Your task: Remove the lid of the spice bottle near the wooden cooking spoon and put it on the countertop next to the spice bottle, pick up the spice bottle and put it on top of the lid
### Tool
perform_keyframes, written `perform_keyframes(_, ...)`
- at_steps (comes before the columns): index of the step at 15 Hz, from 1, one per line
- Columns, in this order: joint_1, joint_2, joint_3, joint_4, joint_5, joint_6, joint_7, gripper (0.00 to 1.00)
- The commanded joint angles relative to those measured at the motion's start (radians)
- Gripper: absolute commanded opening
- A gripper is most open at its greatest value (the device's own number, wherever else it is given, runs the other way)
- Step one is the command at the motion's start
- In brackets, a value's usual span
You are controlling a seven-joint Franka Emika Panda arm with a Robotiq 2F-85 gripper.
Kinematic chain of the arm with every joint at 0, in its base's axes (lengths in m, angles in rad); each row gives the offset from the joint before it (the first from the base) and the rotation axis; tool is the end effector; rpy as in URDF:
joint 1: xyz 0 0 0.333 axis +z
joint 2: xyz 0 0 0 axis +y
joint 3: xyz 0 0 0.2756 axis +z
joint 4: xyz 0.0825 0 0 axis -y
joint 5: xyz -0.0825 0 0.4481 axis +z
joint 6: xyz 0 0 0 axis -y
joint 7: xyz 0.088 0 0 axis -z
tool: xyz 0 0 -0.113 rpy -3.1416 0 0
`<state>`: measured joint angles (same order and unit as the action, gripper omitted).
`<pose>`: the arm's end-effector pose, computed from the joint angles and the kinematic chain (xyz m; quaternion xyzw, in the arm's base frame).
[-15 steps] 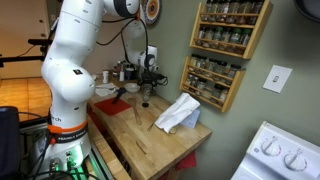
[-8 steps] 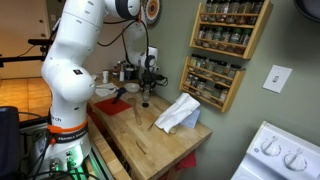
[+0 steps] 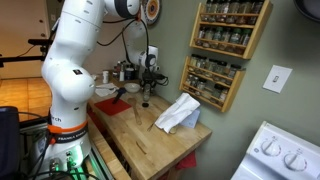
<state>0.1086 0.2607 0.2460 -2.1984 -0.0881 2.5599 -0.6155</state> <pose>0.5584 0.2127 0.1836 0.8690 0.4916 0.0554 0.0023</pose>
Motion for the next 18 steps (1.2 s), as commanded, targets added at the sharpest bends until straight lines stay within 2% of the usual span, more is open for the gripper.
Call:
perform_keyframes(1,-0.013,-0.105,0.005,-0.045,0.024,-0.072,-0.021,0.28)
perform_keyframes(5,-0.008,-0.175,-0.014,-0.074,0.034,-0.165,-0.014,0.28)
perform_keyframes(8,-0.008,-0.199,-0.036,-0.112,0.057,-0.191,-0.014,0.28)
perform_keyframes(13,-0.007,-0.191,-0.063,-0.159,0.082,-0.148,0.004,0.28)
perform_keyframes(18,-0.011,-0.201,-0.073,-0.199,0.144,-0.054,0.000,0.28)
